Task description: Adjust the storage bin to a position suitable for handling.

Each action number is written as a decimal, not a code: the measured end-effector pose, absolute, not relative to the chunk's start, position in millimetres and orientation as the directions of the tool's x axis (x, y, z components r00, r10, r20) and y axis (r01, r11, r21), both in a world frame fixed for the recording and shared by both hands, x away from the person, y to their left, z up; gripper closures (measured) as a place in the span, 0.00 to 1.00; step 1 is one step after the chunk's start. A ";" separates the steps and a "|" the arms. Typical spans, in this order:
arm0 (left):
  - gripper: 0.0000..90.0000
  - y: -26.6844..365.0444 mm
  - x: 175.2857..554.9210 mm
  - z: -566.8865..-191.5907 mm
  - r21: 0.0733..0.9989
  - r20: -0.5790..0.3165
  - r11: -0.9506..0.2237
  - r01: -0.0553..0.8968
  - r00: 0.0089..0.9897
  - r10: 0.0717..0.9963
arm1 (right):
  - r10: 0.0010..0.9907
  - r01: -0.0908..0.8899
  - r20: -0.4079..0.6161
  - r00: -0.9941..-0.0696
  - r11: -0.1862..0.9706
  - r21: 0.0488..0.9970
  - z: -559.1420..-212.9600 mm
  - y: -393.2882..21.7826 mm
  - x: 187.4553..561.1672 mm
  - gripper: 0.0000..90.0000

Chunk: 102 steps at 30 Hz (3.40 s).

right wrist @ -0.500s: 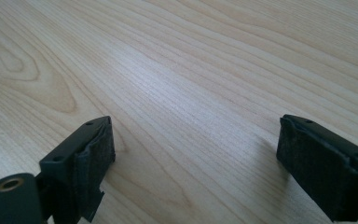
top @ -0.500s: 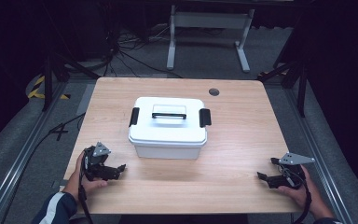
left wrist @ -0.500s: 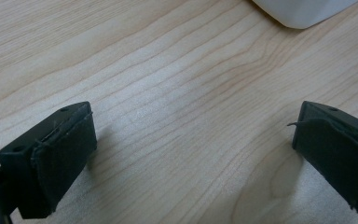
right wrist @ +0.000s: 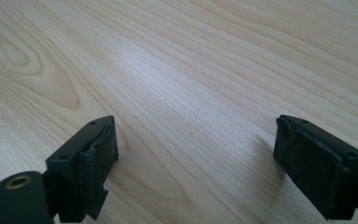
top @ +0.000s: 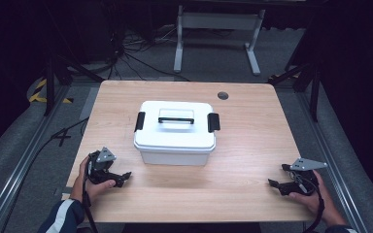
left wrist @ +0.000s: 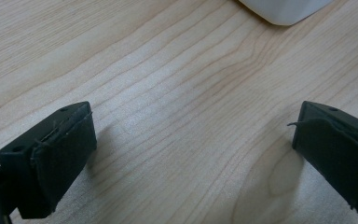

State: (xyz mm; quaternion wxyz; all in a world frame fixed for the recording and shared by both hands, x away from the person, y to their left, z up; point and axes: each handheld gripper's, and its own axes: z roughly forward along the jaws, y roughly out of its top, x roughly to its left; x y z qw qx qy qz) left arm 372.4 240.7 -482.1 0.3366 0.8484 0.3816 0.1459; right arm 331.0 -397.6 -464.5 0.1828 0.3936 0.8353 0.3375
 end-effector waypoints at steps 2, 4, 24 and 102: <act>0.00 240.6 372.3 -482.1 0.682 -0.010 -0.481 0.550 0.666 0.746 | 0.771 0.530 -0.047 -0.635 0.479 0.700 -462.5 -397.1 331.6 0.18; 0.00 240.4 372.2 -482.4 0.685 -0.013 -0.476 0.551 0.663 0.749 | 0.759 0.529 -0.030 -0.651 0.481 0.699 -460.5 -397.4 332.6 0.23; 0.00 240.3 371.8 -482.4 0.684 -0.017 -0.475 0.554 0.662 0.749 | 0.665 0.434 -0.103 -0.740 0.588 0.682 -409.6 -365.8 352.2 0.32; 0.00 240.4 371.9 -482.3 0.684 -0.016 -0.475 0.554 0.663 0.749 | 0.265 0.089 -0.290 -0.920 0.860 0.503 -277.7 -155.6 445.7 0.44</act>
